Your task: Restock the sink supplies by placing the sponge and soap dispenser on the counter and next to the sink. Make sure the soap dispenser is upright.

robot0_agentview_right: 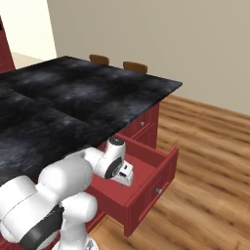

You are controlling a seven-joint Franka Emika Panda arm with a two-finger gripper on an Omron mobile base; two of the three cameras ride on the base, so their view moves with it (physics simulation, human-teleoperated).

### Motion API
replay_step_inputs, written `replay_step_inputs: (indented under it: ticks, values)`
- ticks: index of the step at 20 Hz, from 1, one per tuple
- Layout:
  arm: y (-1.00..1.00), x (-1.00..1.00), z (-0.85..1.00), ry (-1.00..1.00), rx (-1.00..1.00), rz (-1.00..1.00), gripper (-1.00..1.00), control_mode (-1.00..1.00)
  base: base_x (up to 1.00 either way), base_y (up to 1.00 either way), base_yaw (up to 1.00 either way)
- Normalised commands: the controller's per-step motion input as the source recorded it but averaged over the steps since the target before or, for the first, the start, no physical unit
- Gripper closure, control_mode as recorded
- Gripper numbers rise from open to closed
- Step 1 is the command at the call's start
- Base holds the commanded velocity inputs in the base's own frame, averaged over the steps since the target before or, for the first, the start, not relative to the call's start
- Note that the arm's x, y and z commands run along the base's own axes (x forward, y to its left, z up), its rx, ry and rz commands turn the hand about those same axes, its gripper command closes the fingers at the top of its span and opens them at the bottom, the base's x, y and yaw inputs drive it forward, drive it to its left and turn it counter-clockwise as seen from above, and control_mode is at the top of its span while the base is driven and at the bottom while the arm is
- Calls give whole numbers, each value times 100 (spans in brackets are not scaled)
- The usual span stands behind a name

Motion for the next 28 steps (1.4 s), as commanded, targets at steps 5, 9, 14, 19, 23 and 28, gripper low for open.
replay_step_inputs:
  ticks: [5, 9, 14, 19, 23, 28]
  values:
    - [-28, 1, -42, 0, 0, 0, -100, -100, 0, 0, 0]
    - [-50, 0, -24, 0, 0, -1, -100, -100, 0, 0, 0]
    - [-48, 0, -12, 0, 0, -2, -100, -100, 0, 0, 0]
    - [-33, 0, -26, 4, 0, -3, -100, -100, 0, 0, 0]
    - [-64, -2, -41, 3, 0, -4, -100, -100, 0, 0, 0]
    - [-91, -19, -34, 2, 0, -3, -100, -100, 0, 0, 0]
